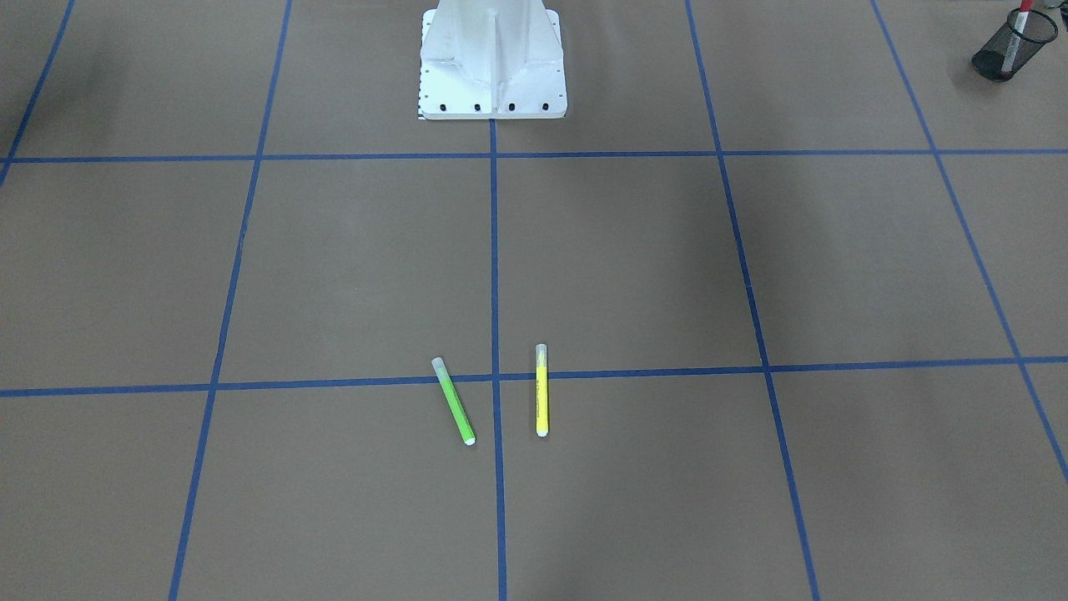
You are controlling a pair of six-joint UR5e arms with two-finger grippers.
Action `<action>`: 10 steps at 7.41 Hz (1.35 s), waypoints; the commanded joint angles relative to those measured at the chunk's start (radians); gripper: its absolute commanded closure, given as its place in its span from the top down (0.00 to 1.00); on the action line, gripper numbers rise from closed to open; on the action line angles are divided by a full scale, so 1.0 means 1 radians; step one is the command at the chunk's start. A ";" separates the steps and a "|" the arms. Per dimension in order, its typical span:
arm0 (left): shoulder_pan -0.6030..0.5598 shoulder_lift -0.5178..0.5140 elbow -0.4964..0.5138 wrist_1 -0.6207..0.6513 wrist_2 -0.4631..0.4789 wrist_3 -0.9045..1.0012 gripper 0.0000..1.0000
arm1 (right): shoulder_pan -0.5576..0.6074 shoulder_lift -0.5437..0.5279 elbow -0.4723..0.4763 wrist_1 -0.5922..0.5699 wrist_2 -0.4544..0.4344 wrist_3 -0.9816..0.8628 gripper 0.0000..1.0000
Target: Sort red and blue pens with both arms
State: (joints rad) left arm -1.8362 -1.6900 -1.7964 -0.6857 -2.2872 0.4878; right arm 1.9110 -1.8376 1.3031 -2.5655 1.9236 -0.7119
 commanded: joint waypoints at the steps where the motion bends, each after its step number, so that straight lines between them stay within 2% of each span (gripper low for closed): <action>1: 0.000 0.003 0.000 0.000 0.000 0.000 1.00 | -0.001 0.029 -0.001 -0.001 0.009 0.022 0.99; 3: 0.002 -0.005 0.002 -0.006 0.002 0.000 1.00 | -0.001 0.122 0.010 0.008 0.009 0.020 1.00; 4: 0.009 -0.010 -0.001 -0.023 0.003 0.003 1.00 | -0.001 0.188 0.015 0.060 0.020 0.022 1.00; 5: 0.038 -0.008 -0.003 -0.097 0.012 0.003 1.00 | -0.003 0.228 0.016 0.146 0.044 0.022 1.00; 6: 0.054 -0.008 0.000 -0.151 0.011 0.002 1.00 | -0.010 0.242 0.016 0.279 0.110 0.029 1.00; 7: 0.086 -0.014 0.000 -0.179 0.011 -0.002 1.00 | -0.053 0.254 0.016 0.395 0.191 0.128 1.00; 8: 0.101 -0.022 0.003 -0.199 0.011 -0.015 1.00 | -0.097 0.286 0.024 0.485 0.218 0.293 1.00; 9: 0.109 -0.034 0.000 -0.221 0.011 -0.088 1.00 | -0.143 0.325 0.037 0.537 0.231 0.381 1.00; 10: 0.109 -0.037 0.006 -0.268 0.011 -0.118 1.00 | -0.183 0.371 0.041 0.553 0.297 0.408 1.00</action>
State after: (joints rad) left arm -1.7336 -1.7195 -1.7944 -0.9045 -2.2765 0.4198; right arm 1.7820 -1.5208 1.3354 -2.0626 2.1575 -0.3814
